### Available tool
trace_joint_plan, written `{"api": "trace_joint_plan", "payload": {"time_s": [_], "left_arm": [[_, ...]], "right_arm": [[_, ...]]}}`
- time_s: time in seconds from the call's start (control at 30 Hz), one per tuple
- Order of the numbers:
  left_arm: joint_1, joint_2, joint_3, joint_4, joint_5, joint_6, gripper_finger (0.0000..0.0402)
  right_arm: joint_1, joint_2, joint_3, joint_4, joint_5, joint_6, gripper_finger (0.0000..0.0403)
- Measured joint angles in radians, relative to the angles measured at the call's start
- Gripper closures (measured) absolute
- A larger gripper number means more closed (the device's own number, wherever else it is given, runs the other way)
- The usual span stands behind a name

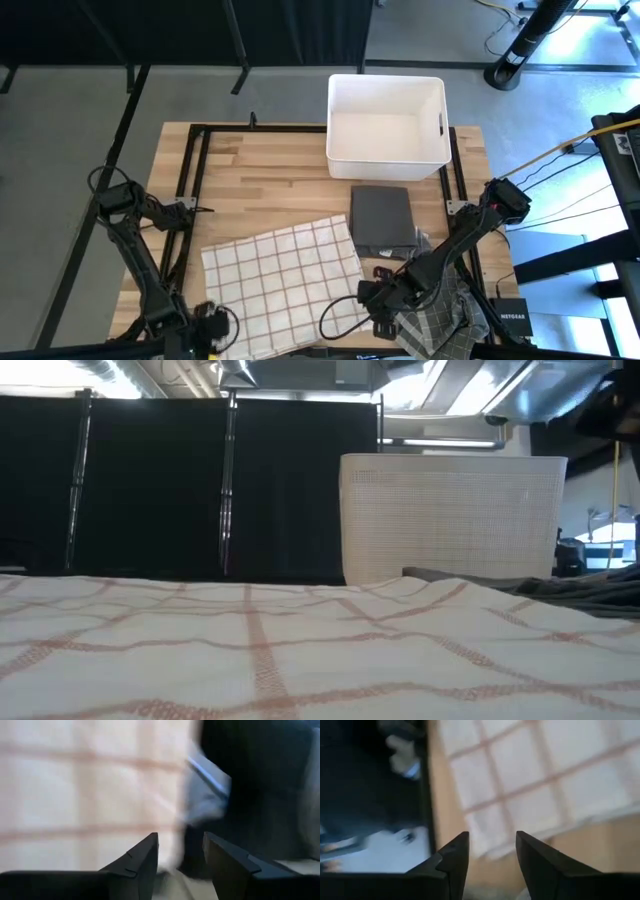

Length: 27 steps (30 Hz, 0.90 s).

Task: Fold towel
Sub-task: Fold the white towel

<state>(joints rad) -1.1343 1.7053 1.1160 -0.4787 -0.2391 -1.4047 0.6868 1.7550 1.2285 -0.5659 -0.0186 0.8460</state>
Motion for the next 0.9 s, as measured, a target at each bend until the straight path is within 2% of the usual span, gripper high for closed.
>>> {"api": "trace_joint_plan", "payload": {"time_s": [0.13,0.23,0.3,0.5,0.67,0.9], "left_arm": [[0.041,0.002,0.0,-0.277,-0.22,-0.031,0.0251],[0.076,0.01,-0.031,-0.433,-0.261,-0.111,0.0251],[0.098,0.01,-0.072,-0.463,-0.239,-0.13,0.0251],[0.156,0.01,-0.201,-0.431,-0.151,-0.133,0.0251],[0.205,0.003,-0.279,-0.439,-0.172,-0.127,0.0251],[0.31,0.012,-0.325,-0.602,-0.243,-0.139,0.0251]], "right_arm": [[0.0,0.005,0.001,0.042,0.298,-0.158,0.0238],[-0.013,0.034,0.002,0.067,0.45,-0.265,0.0238],[-0.033,0.065,0.002,0.067,0.452,-0.313,0.0237],[-0.122,0.164,0.001,0.069,0.318,-0.382,0.0237],[-0.178,0.2,0.001,0.066,0.291,-0.386,0.0237],[-0.241,0.219,0.004,0.02,0.258,-0.349,0.0237]]}}
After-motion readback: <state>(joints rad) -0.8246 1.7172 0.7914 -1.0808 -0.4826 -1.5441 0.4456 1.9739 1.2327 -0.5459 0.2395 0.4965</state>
